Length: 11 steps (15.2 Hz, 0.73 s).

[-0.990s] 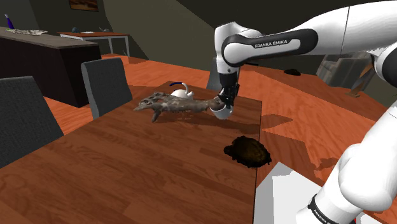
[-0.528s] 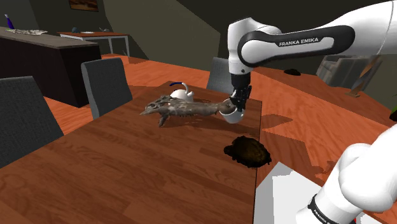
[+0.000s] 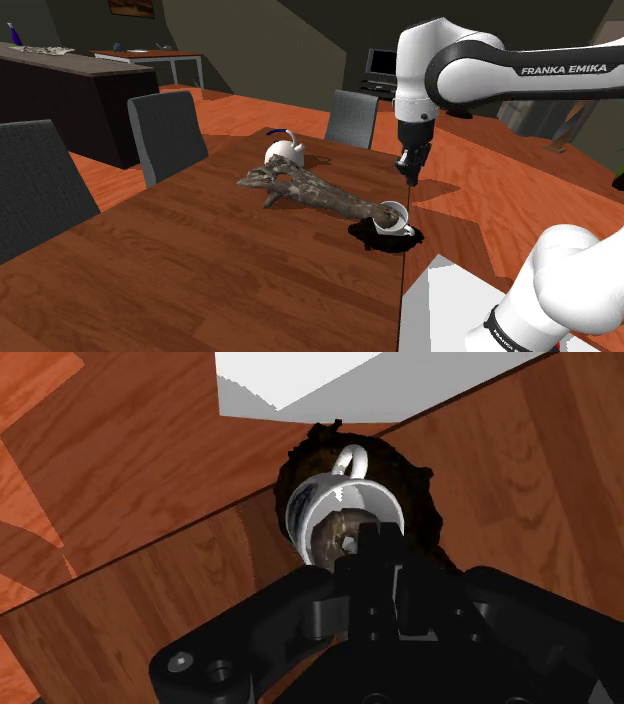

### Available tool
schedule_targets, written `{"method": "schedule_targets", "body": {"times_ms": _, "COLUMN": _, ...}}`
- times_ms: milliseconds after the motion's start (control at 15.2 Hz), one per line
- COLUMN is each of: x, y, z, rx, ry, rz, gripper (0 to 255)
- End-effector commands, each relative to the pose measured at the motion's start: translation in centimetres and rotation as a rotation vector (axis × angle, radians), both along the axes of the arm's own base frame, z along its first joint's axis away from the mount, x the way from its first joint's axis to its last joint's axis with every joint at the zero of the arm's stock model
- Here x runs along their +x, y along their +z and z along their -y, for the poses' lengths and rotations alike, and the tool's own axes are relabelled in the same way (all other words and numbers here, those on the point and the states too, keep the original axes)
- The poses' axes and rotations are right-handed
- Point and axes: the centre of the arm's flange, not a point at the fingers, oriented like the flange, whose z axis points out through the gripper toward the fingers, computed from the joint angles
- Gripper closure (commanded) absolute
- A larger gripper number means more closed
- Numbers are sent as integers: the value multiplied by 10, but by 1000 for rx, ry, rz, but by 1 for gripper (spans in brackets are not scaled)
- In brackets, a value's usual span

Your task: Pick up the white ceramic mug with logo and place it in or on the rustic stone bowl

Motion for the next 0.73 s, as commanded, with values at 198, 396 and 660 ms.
{"method": "schedule_targets", "body": {"times_ms": 198, "x": -10, "y": -10, "z": -1, "rx": -4, "ry": -1, "rz": -7, "gripper": 0}}
{"method": "schedule_targets", "body": {"times_ms": 396, "x": -9, "y": -50, "z": 0, "rx": -15, "ry": -5, "rz": -27, "gripper": 0}}
{"method": "schedule_targets", "body": {"times_ms": 660, "x": -8, "y": -104, "z": 1, "rx": -31, "ry": -10, "rz": -54, "gripper": 0}}
